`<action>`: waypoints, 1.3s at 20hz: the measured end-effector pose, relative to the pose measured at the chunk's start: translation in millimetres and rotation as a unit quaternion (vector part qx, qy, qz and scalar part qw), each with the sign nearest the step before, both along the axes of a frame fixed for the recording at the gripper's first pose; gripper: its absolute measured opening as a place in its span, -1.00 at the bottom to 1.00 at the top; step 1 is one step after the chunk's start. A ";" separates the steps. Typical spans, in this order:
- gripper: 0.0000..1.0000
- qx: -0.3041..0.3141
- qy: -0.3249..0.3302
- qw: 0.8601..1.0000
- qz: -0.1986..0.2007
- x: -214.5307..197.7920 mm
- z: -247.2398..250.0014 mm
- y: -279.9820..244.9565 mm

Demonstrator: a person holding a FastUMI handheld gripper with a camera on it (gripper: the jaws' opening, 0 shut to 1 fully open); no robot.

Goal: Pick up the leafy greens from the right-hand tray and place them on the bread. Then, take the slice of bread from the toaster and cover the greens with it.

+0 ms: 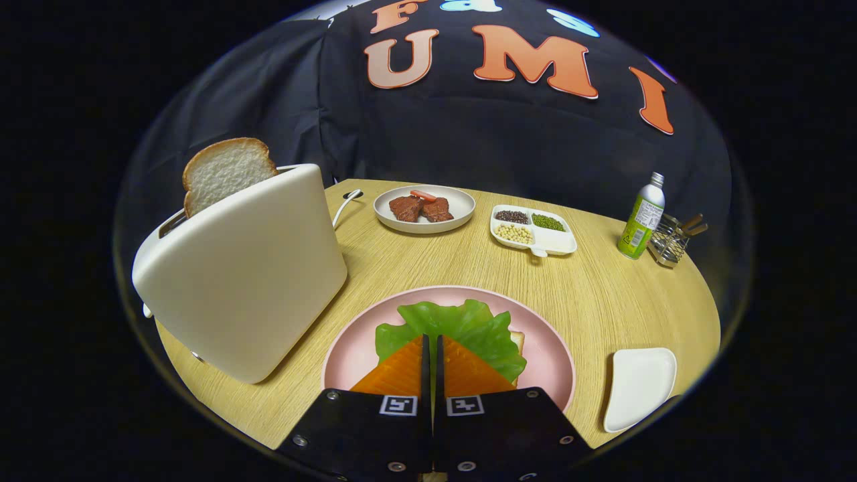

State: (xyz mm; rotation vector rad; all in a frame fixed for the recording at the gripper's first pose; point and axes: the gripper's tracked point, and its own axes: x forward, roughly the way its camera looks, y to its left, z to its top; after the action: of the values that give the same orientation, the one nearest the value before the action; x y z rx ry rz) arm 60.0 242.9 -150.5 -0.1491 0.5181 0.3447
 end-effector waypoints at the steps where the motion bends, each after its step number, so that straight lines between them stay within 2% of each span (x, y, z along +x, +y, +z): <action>1: -0.96 -0.002 -0.002 1.000 -0.004 0.3 0.2 -1.5; 2: -0.94 -0.004 -0.003 1.000 -0.007 0.6 1.5 -3.2; 3: -0.75 -0.002 -0.003 1.000 -0.010 0.1 2.2 -3.1; 4: -0.68 0.001 -0.005 1.000 -0.013 -0.3 5.2 -3.7; 6: -0.23 0.004 -0.018 1.000 -0.019 -0.3 14.8 -6.5; 7: 0.11 0.001 -0.025 0.999 -0.024 -0.1 19.6 -9.0; 8: 0.25 -0.001 -0.034 0.999 -0.028 -0.4 25.7 -10.9; 9: 0.55 0.000 -0.041 0.999 -0.032 -0.7 31.2 -11.0; 12: 0.92 0.006 -0.061 0.997 -0.041 -2.6 55.8 -9.3; 26: 0.97 0.014 -0.151 0.987 -0.057 -0.9 176.2 65.5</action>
State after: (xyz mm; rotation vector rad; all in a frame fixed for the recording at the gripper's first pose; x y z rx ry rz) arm 59.2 308.5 25.8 -0.1413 0.2198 0.2123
